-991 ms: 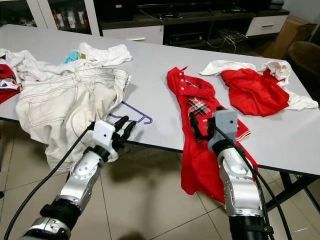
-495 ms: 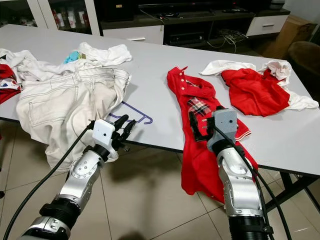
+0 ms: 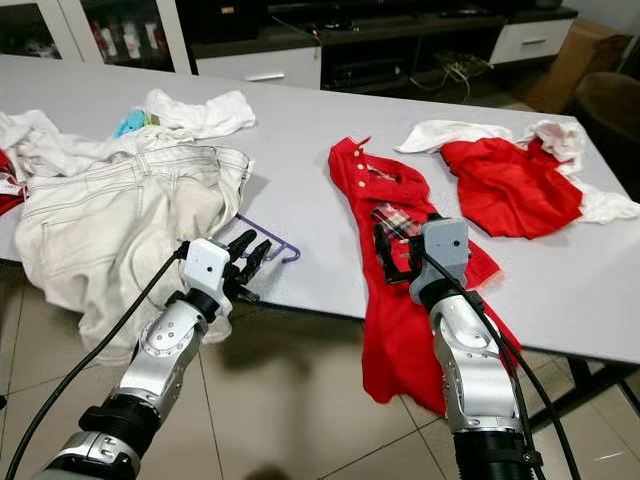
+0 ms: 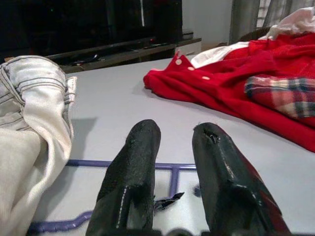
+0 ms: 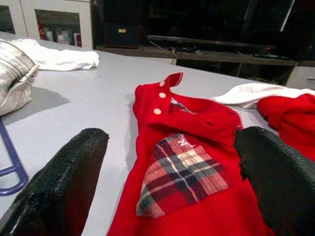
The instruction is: Hang hanger
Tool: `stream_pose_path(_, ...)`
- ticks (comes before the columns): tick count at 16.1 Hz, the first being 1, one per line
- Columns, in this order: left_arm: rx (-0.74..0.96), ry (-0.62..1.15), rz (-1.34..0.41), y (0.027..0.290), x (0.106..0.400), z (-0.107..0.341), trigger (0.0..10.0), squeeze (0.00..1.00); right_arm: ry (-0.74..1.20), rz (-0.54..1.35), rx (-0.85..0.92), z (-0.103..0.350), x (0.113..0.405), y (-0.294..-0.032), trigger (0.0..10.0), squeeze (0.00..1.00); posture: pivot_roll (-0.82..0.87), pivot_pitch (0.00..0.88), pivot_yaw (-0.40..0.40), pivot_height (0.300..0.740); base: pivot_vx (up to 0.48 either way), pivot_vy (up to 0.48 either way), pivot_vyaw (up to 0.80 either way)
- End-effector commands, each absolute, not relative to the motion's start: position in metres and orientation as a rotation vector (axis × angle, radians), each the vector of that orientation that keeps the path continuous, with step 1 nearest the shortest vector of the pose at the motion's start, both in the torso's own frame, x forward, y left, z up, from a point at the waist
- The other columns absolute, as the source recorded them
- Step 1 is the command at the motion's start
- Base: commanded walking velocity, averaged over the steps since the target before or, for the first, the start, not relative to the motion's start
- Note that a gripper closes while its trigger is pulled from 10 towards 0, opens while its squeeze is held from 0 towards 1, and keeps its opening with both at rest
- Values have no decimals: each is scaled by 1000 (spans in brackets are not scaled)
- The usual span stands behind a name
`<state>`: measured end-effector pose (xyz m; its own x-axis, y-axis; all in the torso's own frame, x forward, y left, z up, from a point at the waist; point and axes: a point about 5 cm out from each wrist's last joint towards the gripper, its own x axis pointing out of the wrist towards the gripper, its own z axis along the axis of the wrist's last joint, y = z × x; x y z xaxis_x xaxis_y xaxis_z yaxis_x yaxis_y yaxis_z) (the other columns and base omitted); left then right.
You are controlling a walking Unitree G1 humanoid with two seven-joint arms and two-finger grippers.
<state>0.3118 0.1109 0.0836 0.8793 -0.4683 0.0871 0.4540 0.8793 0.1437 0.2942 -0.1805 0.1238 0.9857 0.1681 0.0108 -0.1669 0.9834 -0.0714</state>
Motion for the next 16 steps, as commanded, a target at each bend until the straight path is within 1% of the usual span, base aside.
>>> stream_pose_path(1,136,-120,-490,109,314,84,10000,0,-24,164,-69,126,297,-181,10000,0,-82,0,0,740,307,0,0)
stream_pose_path(11,133,-121,-481,108,313,83,10000,0,-25,171,-74,127,298,-179,10000,0,-76,0,-10,740,318,0,0)
stream_pose_path(16,135,-118,-481,108,312,82,10000,0,-22,173,-72,126,298,-178,10000,0,-75,0,-9,740,480,0,0)
